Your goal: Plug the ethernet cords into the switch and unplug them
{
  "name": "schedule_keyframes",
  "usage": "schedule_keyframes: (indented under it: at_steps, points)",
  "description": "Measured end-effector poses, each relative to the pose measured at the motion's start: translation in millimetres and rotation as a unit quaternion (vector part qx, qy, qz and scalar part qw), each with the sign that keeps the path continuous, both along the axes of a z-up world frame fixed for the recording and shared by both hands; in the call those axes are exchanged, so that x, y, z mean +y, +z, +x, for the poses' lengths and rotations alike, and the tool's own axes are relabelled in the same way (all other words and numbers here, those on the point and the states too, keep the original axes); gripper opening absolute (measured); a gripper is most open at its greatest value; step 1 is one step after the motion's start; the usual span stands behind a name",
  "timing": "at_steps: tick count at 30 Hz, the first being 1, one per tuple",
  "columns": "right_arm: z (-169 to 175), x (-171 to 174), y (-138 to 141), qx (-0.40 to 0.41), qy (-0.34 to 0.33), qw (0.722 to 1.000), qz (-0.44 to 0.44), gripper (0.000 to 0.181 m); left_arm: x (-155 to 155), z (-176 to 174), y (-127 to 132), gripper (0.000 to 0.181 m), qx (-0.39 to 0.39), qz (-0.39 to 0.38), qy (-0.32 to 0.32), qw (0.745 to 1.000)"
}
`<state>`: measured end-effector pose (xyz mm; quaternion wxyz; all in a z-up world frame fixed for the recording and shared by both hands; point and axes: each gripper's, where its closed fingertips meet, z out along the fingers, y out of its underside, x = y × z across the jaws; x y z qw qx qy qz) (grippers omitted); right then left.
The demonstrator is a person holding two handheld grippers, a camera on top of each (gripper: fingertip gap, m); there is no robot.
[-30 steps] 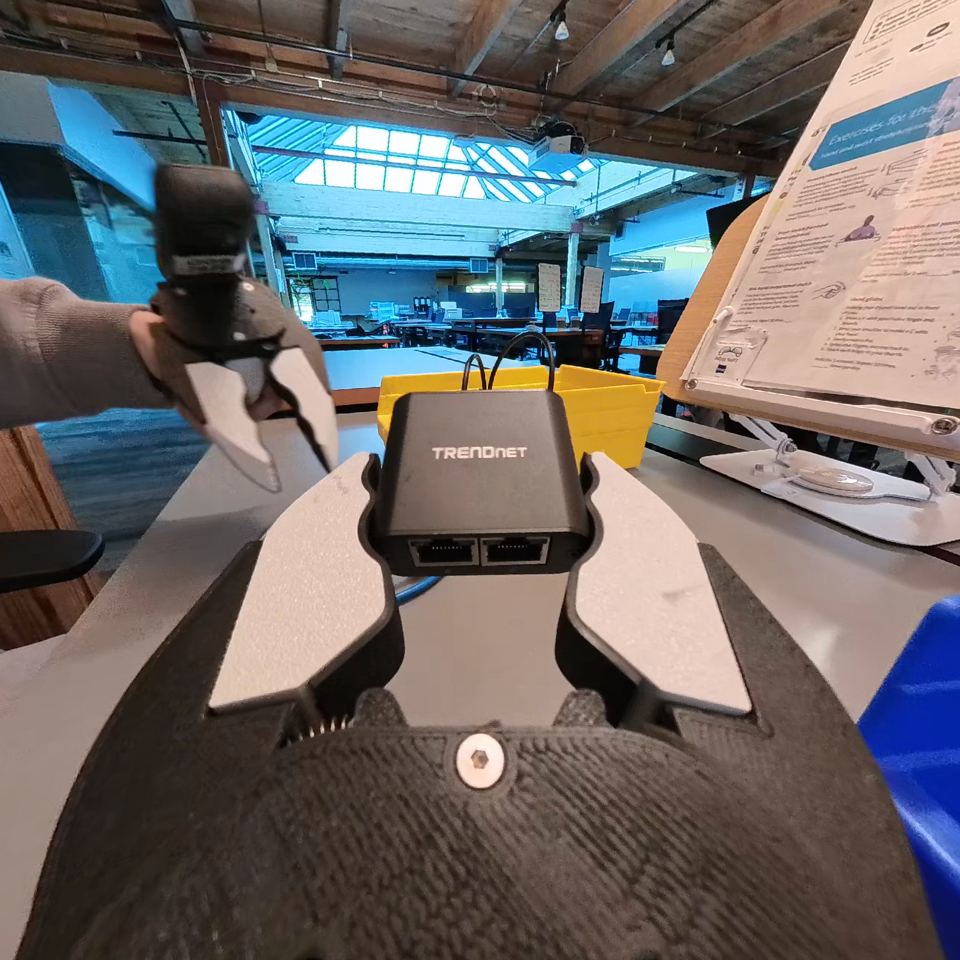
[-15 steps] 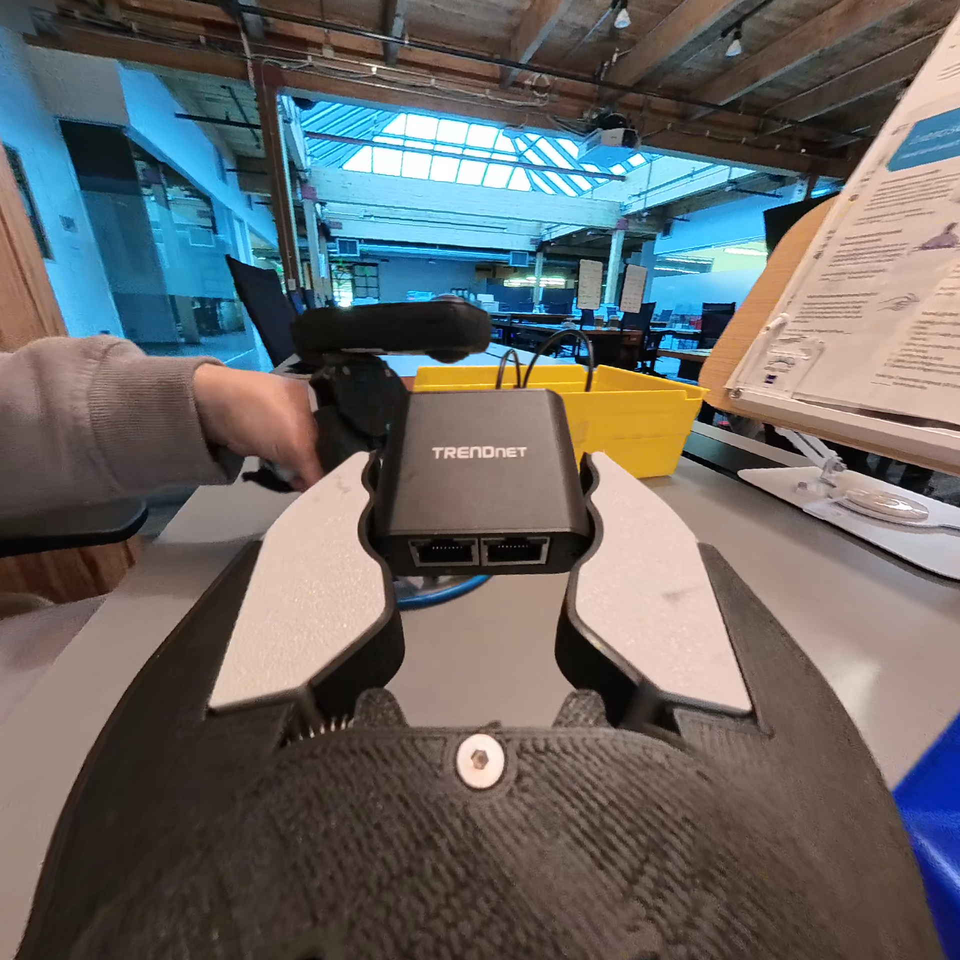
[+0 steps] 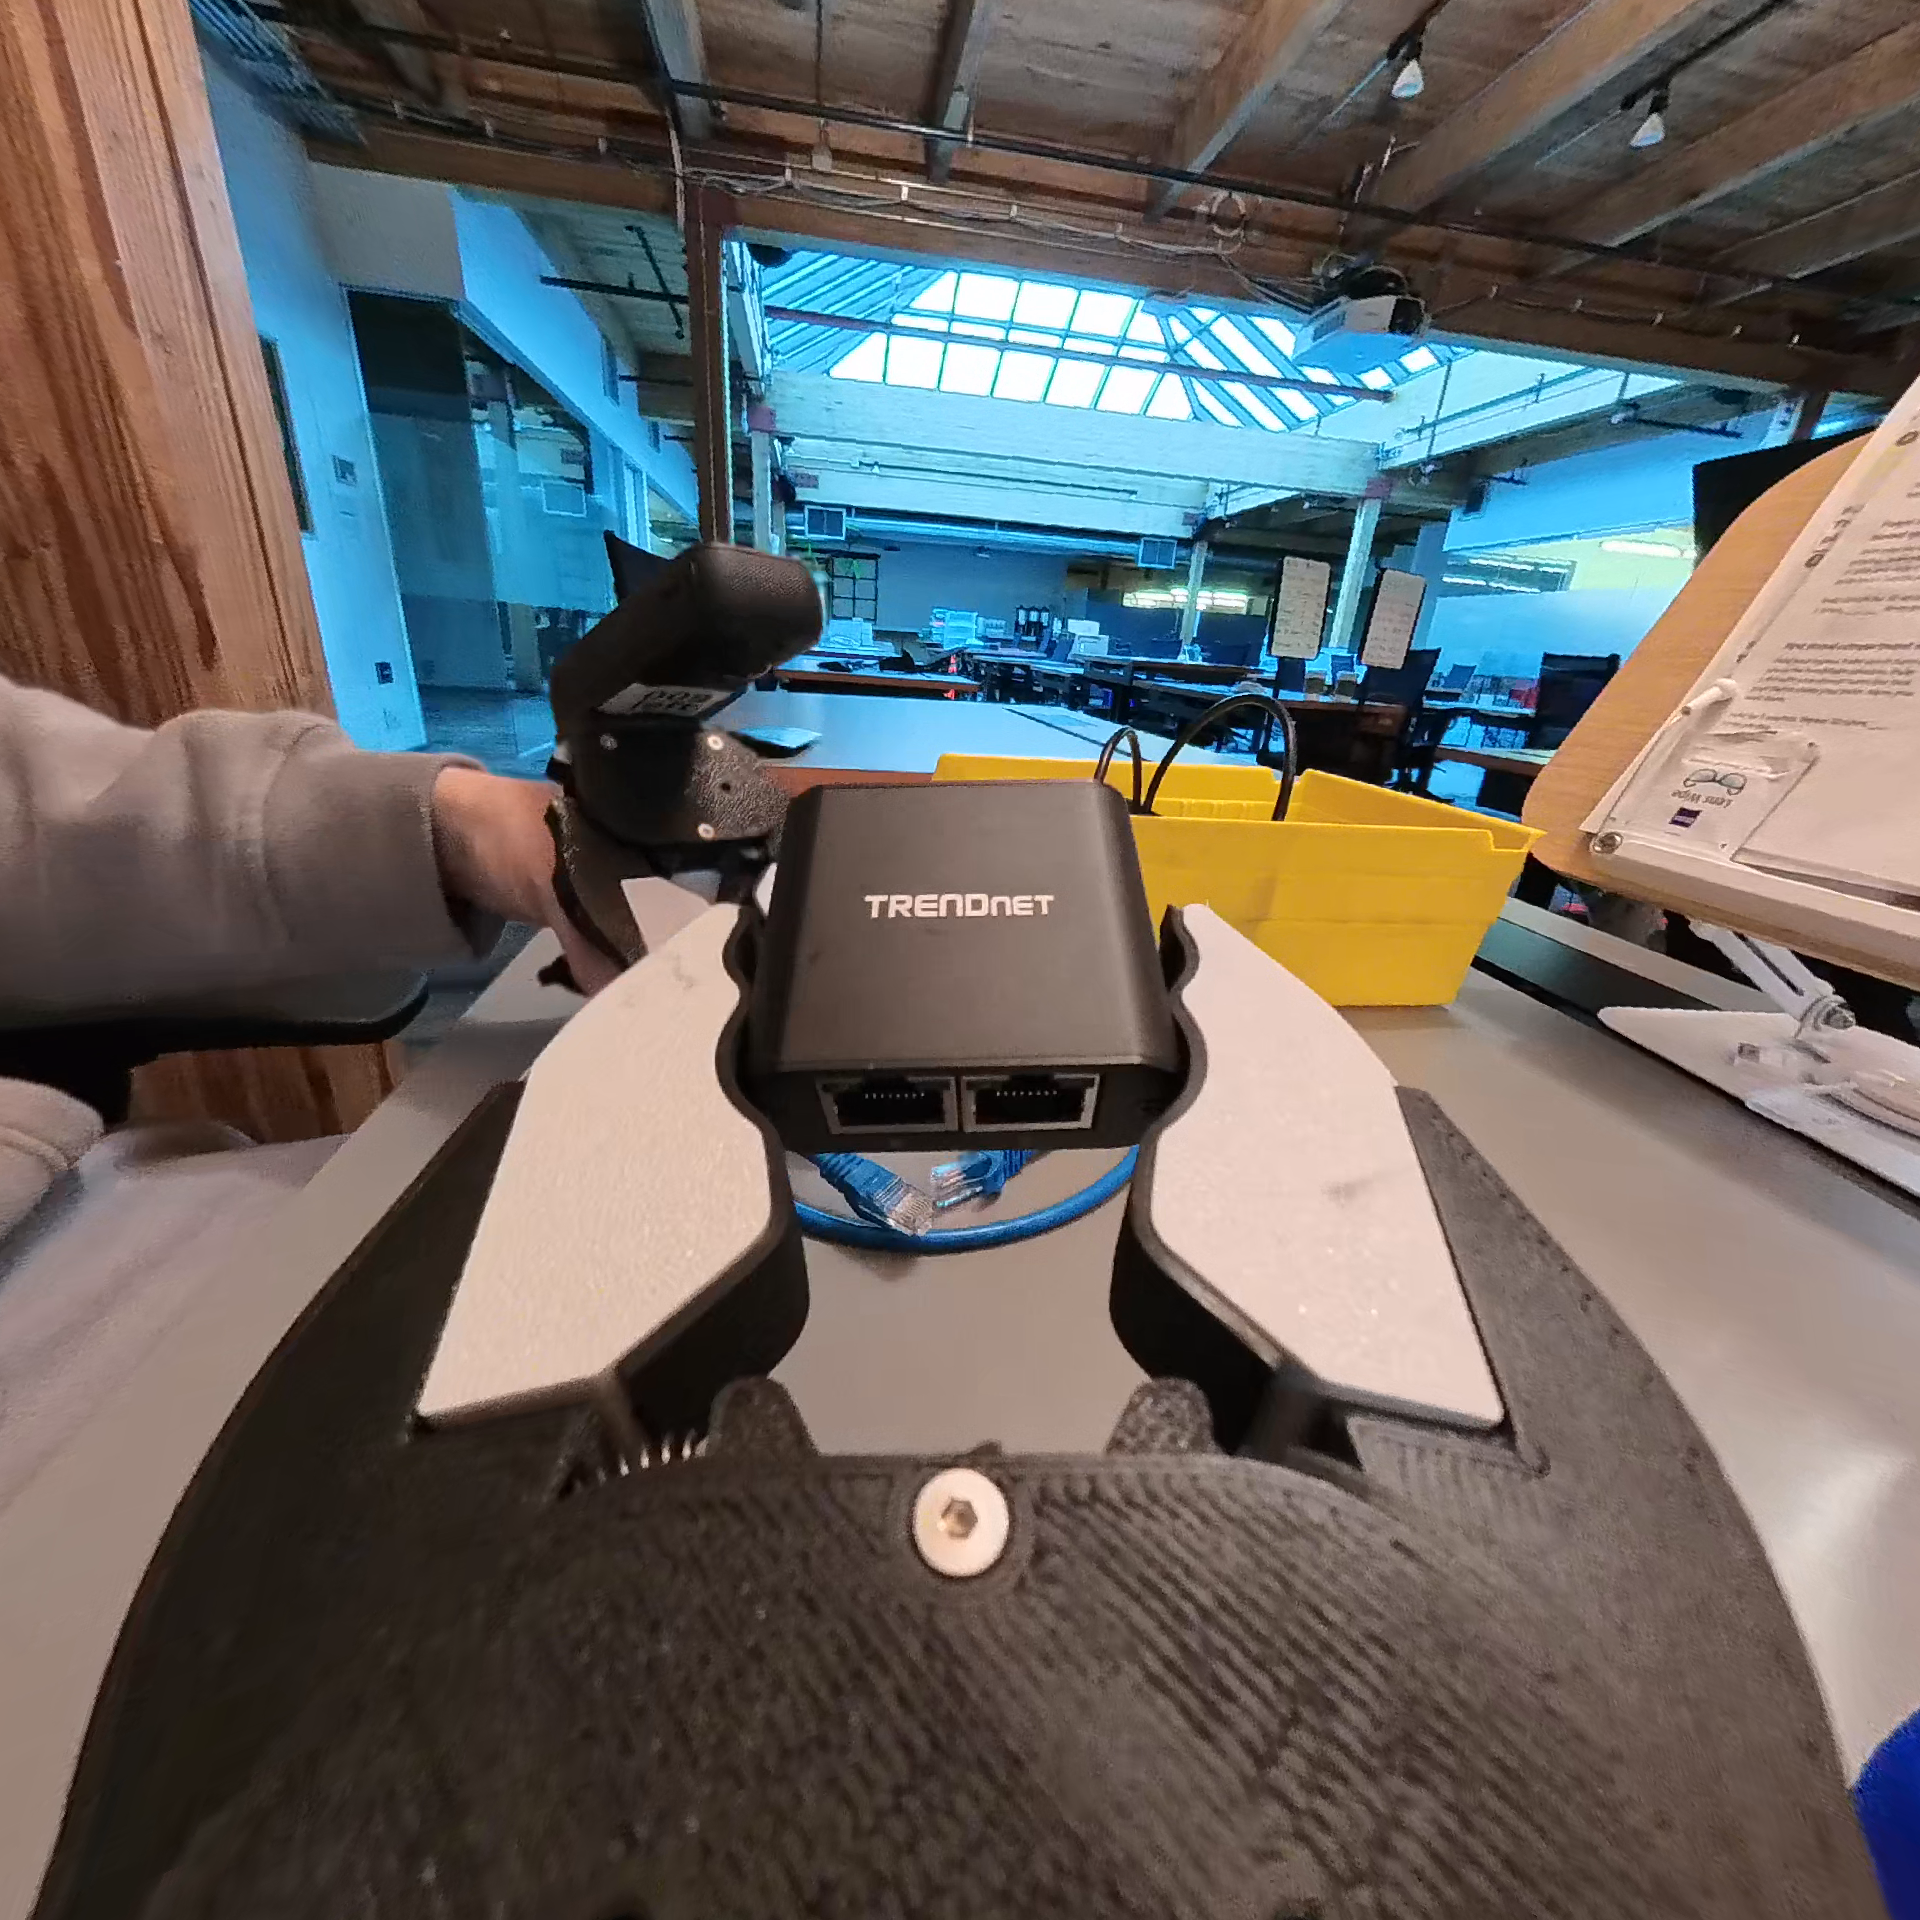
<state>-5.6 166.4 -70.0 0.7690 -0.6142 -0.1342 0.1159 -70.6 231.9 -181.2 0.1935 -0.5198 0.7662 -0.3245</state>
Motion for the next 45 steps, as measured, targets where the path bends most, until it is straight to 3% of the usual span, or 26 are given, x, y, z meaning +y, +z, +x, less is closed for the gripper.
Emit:
schedule_keyframes:
  at_steps: [1, 2, 4, 14, 26, 30, 40, 43, 45]
  points:
    - [1, 0, 0, 0.002, -0.001, 1.000, 0.001, 0.073, 1, 1, -1, 0.029, -0.007, -0.003, 0.020, 1.000]
    - [1, 0, 1, 0.003, -0.001, 1.000, 0.002, 0.073, 2, 4, -1, 0.040, -0.013, -0.004, 0.042, 0.999]
    - [0, -1, 0, 0.002, 0.001, 1.000, 0.002, 0.073, -5, 5, -3, 0.041, -0.019, -0.014, 0.044, 0.999]
    - [-1, 0, 0, -0.001, 0.004, 1.000, -0.001, 0.073, -9, 14, -9, 0.017, -0.024, 0.011, 0.056, 0.998]
    - [0, 1, -1, 0.002, 0.002, 1.000, -0.004, 0.073, -11, 15, -17, 0.012, 0.003, 0.050, 0.017, 0.999]
    - [2, 1, 0, 0.007, -0.001, 1.000, -0.003, 0.073, -15, 11, -8, 0.009, 0.010, 0.052, -0.002, 0.999]
    - [6, -1, 2, 0.017, -0.009, 1.000, 0.004, 0.073, -35, 5, 70, 0.009, -0.022, -0.130, -0.031, 0.991]
    - [13, -5, 7, 0.041, -0.015, 0.999, 0.023, 0.073, -46, -2, 130, 0.009, -0.027, -0.318, -0.046, 0.947]
    - [19, -9, 10, 0.060, -0.016, 0.997, 0.035, 0.073, -43, -9, 171, 0.009, -0.005, -0.468, -0.061, 0.882]
